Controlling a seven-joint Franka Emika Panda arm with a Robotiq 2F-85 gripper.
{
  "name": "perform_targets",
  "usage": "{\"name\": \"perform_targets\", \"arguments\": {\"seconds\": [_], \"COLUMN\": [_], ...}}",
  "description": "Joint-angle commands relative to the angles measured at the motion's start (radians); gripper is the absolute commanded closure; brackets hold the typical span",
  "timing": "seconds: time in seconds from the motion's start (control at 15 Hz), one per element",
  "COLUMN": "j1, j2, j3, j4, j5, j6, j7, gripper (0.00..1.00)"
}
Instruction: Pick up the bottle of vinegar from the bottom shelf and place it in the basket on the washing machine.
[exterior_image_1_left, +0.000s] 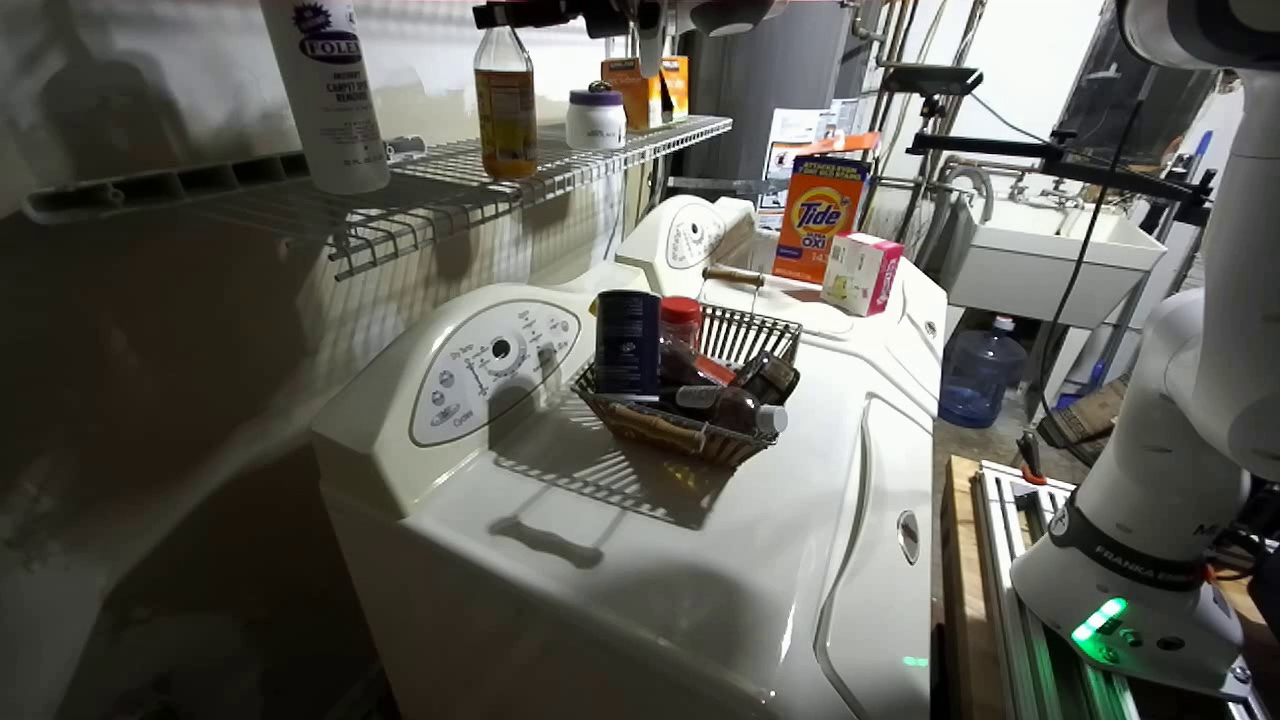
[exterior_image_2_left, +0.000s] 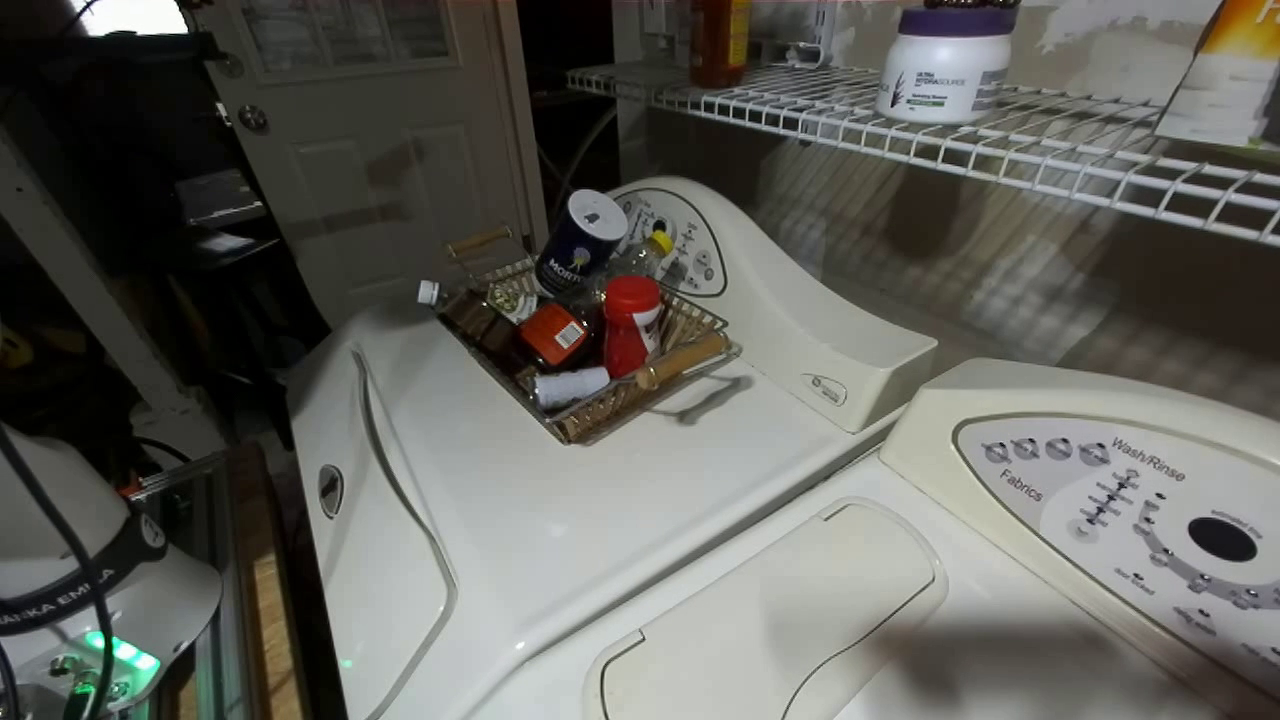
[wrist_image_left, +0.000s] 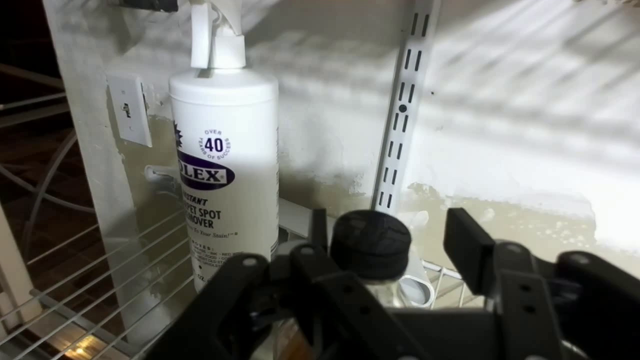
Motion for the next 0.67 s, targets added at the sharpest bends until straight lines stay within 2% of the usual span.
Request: {"name": "perform_targets", "arguments": {"seconds": [0.0,0.2,0.33,0.6], "j1": [-0.005,-0.006,-0.005,-0.005], "j2": [0.036,0.042,0.044,0.043], "j3": [0.008,0.010,0.012,0.013], "j4": [0.058,0.067,0.069,0.067], "j5": [0.048,0.058,0.058,0.054], "j6": [0.029,0.021,0.021,0.020], "j7": [-0.027,-0.018,-0.016,-0.015], "gripper": [0.68,0.88,0.98,0.98]}}
